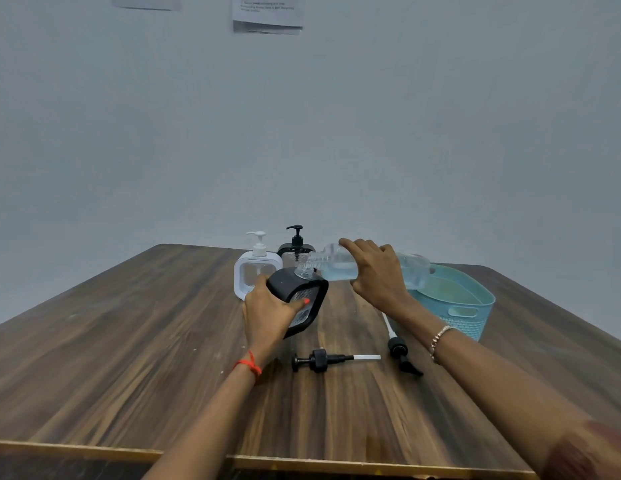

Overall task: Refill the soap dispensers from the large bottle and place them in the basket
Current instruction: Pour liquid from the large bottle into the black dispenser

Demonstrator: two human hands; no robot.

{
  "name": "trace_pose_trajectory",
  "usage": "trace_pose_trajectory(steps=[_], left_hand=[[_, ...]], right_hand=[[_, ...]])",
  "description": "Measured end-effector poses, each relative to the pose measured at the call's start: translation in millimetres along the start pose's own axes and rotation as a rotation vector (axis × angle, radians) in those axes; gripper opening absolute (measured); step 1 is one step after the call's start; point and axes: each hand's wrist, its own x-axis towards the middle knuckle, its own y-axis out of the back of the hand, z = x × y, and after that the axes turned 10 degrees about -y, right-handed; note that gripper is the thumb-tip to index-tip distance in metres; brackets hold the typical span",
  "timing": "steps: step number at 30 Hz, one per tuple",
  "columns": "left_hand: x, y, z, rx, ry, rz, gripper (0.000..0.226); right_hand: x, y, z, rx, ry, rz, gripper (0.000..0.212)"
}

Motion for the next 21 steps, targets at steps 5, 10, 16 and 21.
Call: trace_pose_trajectory(steps=[5,10,16,21], left_hand=[[0.0,1.1,-0.2,0.002,0.006,0.002,0.063],[1.1,2.2,-2.2,0.007,0.02,0.01,0.064],[0.6,3.9,-4.2,-0.005,0.015,0.02,0.063],[0.3,3.2,-5.7,0.005,0.016,0.022,0.062]], right_hand=[[0.6,0.6,-1.6,-0.006,-0.002,-0.001,0.069],[1.5,0.5,-3.5,-0.001,-0.005,-0.002,0.069],[0.9,1.5,-4.3,-0.001,0.003,-0.005,0.069],[0.2,0.3,-4.1,-0.004,0.004,-0.011,0.069]])
